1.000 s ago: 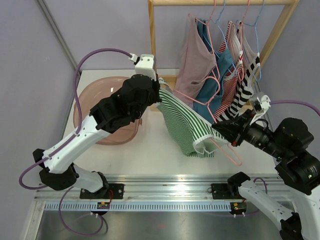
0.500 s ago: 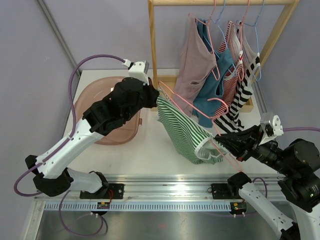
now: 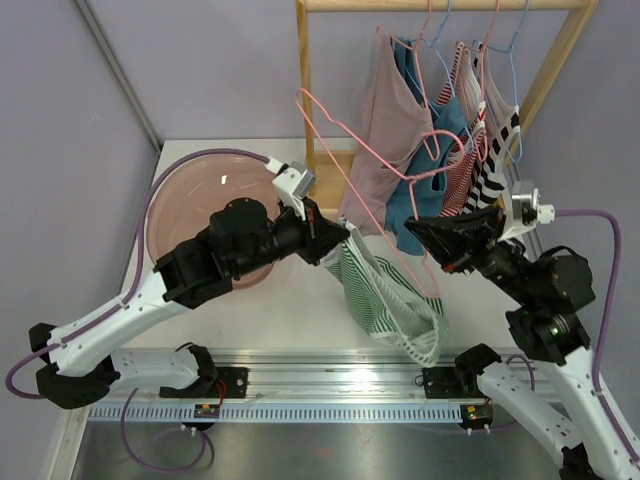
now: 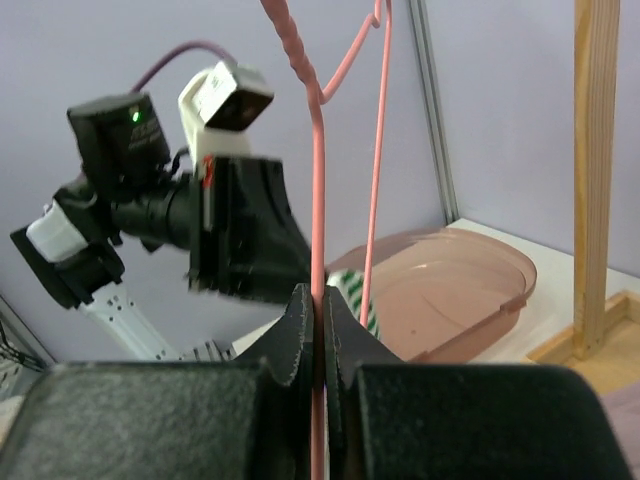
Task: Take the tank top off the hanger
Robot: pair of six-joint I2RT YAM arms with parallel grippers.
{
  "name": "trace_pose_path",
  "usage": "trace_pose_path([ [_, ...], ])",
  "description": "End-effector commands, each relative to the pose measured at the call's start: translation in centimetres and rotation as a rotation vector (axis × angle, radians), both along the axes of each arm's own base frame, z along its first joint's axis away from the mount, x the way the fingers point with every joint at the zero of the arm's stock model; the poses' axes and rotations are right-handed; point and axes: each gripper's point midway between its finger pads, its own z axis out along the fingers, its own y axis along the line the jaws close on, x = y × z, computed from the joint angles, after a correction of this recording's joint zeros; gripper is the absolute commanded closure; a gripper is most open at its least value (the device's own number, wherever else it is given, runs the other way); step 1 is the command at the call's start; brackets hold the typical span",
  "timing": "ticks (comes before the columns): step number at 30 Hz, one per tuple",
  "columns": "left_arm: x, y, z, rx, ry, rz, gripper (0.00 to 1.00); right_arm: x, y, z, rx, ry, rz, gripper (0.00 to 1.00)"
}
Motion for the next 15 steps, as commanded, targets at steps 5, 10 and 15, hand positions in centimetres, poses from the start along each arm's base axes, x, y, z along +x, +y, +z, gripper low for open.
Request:
trace_pose_path([
  [5, 1.8, 2.7, -4.5, 0.129, 0.012, 0.172, 1.00, 5.1, -1.7, 5.1, 0.146, 0.021, -0.217, 1.00],
  [10, 4.1, 7.7, -8.4, 0.277, 0.054, 0.449, 0.98, 8.0, -3.0, 2.3, 0.012, 0.242, -0.378, 1.00],
  [15, 3.6, 8.1, -9.1, 0.270, 0.067, 0.440, 0.79, 11.5, -2.3, 1.2, -0.088, 0.335, -0.444, 1.00],
])
